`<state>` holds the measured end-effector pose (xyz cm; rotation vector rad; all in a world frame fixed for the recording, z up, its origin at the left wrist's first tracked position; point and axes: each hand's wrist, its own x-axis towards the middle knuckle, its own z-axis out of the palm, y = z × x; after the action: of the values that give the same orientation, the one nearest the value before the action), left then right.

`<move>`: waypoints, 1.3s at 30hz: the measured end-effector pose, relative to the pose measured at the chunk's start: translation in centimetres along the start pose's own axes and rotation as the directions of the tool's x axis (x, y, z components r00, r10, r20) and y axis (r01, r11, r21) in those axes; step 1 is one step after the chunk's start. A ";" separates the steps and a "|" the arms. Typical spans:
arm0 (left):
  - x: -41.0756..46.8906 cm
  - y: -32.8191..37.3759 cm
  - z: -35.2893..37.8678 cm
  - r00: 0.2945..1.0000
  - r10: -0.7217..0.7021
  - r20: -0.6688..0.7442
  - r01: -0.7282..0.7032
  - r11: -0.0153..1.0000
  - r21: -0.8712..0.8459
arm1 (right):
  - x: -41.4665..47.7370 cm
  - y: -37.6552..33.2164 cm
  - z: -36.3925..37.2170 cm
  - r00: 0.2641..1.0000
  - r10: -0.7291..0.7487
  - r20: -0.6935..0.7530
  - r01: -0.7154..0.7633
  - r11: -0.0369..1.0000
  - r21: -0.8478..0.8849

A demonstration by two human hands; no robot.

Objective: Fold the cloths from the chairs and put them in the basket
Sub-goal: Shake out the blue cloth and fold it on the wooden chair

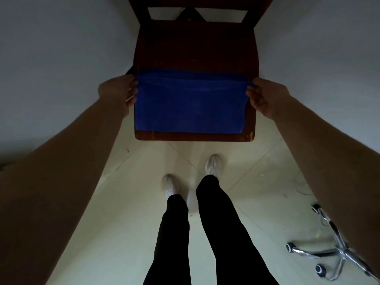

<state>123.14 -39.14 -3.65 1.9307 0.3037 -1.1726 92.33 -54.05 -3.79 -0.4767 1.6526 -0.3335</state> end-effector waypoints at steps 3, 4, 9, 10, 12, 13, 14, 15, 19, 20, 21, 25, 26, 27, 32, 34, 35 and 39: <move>2.3 0.5 1.1 1.000 0.021 -0.010 -0.021 1.000 -0.007 | 1.8 -0.8 0.7 1.000 -0.015 -0.020 0.014 1.000 -0.021; 3.0 0.5 1.4 0.999 0.041 -0.017 -0.041 0.999 -0.012 | 2.2 -0.9 1.0 1.000 -0.025 -0.009 0.024 0.999 -0.024; 3.0 -3.6 2.1 0.924 0.382 -0.003 -0.283 0.689 0.667 | 3.0 0.6 1.2 0.994 -0.087 -0.062 0.070 0.968 -0.239; 2.5 -4.9 2.2 0.909 0.412 0.062 -0.305 0.557 0.773 | 3.1 1.3 0.9 0.989 -0.120 -0.086 0.086 0.941 -0.328; 1.8 -7.1 2.5 0.917 0.383 0.113 -0.289 0.439 0.851 | 3.2 3.2 0.5 0.976 -0.195 -0.093 0.119 0.844 -0.523; 1.7 -8.1 2.6 0.922 0.369 0.122 -0.280 0.413 0.867 | 2.9 4.0 0.4 0.972 -0.221 -0.075 0.131 0.783 -0.608; 1.5 -8.8 2.7 0.922 0.367 0.123 -0.274 0.393 0.878 | 2.5 4.7 0.4 0.971 -0.232 -0.055 0.138 0.734 -0.665; 1.4 -9.4 2.8 0.921 0.373 0.114 -0.268 0.392 0.880 | 2.5 5.4 0.4 0.972 -0.230 -0.044 0.137 0.711 -0.690; 0.8 -10.2 3.5 0.920 0.387 0.059 -0.239 0.436 0.868 | 1.8 7.0 0.4 0.974 -0.218 -0.054 0.108 0.665 -0.739; 0.6 -10.3 3.7 0.925 0.377 0.051 -0.233 0.455 0.860 | 1.8 7.1 0.3 0.977 -0.208 -0.056 0.099 0.665 -0.741; 0.5 -10.5 3.8 0.925 0.376 0.046 -0.228 0.455 0.861 | 1.8 7.2 0.2 0.980 -0.186 -0.067 0.080 0.685 -0.724; 0.2 -10.3 4.3 0.826 0.502 0.257 -0.368 0.134 0.920 | 1.8 6.2 0.3 0.992 -0.094 -0.079 0.015 0.728 -0.686; 0.4 -10.0 4.6 0.772 0.493 0.402 -0.459 -0.005 0.888 | 1.9 6.0 0.2 0.994 -0.090 -0.067 0.021 0.735 -0.678; 0.6 -9.5 5.1 0.706 0.449 0.547 -0.548 -0.142 0.824 | 2.1 5.9 0.1 0.994 -0.089 -0.056 0.029 0.746 -0.665; 2.5 -7.5 7.9 0.575 0.187 0.797 -0.661 -0.467 0.587 | 2.8 5.4 -0.8 0.997 -0.080 -0.015 0.057 0.823 -0.565; 3.0 -7.2 8.9 0.628 0.140 0.766 -0.642 -0.464 0.610 | 3.0 5.3 -1.3 0.999 -0.050 0.000 0.044 0.870 -0.491; 3.1 -7.3 9.3 0.649 0.130 0.750 -0.629 -0.465 0.624 | 3.2 5.2 -1.6 0.999 -0.035 0.007 0.034 0.889 -0.457; 2.8 -8.0 10.1 0.687 0.158 0.710 -0.574 -0.482 0.662 | 3.7 5.1 -2.1 1.000 -0.011 0.026 0.020 0.924 -0.381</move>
<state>113.78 -42.39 -12.35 2.4797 -2.3399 -0.9813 89.29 -51.55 -9.15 -0.7830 1.6957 -0.0117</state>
